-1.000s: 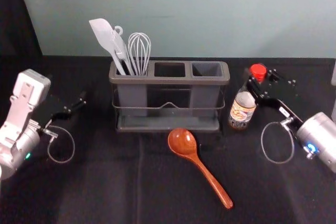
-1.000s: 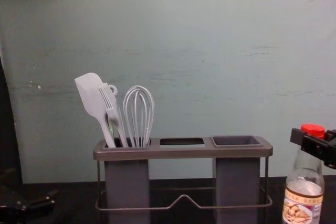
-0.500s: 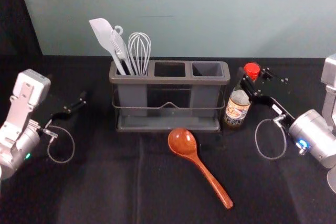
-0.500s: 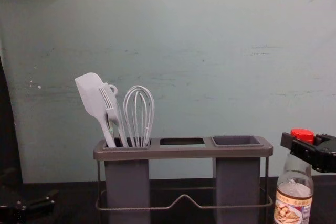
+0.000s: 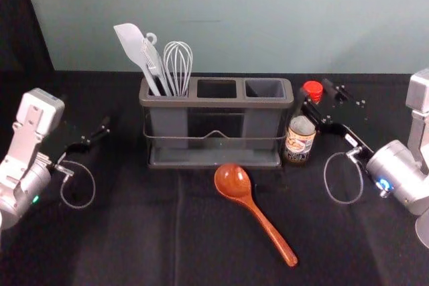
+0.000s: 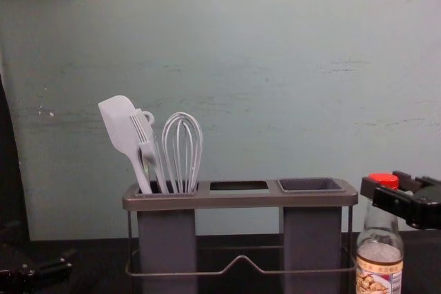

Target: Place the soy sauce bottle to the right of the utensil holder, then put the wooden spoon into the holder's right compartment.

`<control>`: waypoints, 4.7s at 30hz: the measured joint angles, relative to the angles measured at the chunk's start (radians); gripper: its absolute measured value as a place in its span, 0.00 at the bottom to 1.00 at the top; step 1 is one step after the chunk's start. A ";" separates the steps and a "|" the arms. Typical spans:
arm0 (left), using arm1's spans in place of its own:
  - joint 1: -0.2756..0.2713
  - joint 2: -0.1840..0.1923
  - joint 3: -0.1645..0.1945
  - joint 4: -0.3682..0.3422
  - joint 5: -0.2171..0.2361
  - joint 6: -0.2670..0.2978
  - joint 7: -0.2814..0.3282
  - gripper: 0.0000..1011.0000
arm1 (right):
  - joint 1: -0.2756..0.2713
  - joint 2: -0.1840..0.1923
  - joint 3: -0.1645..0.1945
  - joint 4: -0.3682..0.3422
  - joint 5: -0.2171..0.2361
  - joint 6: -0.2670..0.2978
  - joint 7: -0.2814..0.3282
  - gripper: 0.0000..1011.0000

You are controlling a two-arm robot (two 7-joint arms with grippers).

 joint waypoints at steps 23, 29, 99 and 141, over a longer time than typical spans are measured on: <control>0.000 0.000 0.000 0.000 0.000 0.000 0.000 0.99 | -0.218 0.032 0.021 -0.349 -0.084 0.066 -0.103 0.99; 0.000 0.000 0.000 0.000 0.000 0.000 0.000 0.99 | -0.261 0.009 -0.029 -0.375 -0.140 0.081 -0.123 0.99; 0.000 0.000 0.000 0.000 0.000 0.000 0.000 0.99 | -0.028 -0.113 -0.192 -0.350 -0.365 0.988 -0.132 0.99; 0.000 0.000 0.000 0.000 0.000 0.000 0.000 0.99 | 0.097 -0.240 -0.180 -0.157 -0.444 1.034 -0.070 0.99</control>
